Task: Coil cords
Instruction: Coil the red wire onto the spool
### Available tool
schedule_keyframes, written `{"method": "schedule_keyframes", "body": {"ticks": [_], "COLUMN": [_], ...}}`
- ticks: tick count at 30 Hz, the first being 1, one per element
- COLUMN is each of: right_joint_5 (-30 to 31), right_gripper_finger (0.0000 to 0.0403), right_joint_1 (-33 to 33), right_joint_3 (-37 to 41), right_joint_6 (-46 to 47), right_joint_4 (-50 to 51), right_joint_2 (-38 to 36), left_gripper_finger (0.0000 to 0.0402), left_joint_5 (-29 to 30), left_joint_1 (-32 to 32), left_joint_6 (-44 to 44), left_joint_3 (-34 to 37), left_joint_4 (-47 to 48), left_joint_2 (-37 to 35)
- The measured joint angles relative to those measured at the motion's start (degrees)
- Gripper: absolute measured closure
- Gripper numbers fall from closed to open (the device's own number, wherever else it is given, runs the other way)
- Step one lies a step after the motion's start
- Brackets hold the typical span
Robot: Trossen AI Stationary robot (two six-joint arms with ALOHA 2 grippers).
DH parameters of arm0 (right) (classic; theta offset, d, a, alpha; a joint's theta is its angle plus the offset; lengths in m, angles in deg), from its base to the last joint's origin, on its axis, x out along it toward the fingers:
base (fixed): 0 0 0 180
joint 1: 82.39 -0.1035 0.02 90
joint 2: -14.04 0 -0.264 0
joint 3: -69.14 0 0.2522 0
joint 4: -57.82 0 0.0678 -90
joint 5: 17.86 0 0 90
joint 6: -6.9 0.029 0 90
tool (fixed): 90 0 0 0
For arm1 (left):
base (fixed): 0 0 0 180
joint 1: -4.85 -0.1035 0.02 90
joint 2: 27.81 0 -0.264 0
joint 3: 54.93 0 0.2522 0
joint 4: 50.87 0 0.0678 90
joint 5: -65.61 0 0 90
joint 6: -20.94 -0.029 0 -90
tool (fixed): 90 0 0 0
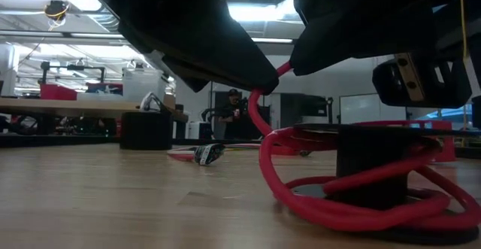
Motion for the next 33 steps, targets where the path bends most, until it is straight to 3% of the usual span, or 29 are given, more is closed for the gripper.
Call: {"method": "schedule_keyframes", "body": {"ticks": [33], "right_joint_5": [0.00], "right_gripper_finger": [0.0402], "right_joint_1": [0.02], "right_joint_3": [0.00], "right_joint_6": [0.00], "right_joint_4": [0.00], "right_joint_2": [-0.02], "left_gripper_finger": [0.0400], "left_joint_5": [0.35], "left_joint_1": [-0.76], "left_joint_6": [-2.81], "left_joint_3": [0.00], "left_joint_4": [0.81], "left_joint_2": [-0.02]}}
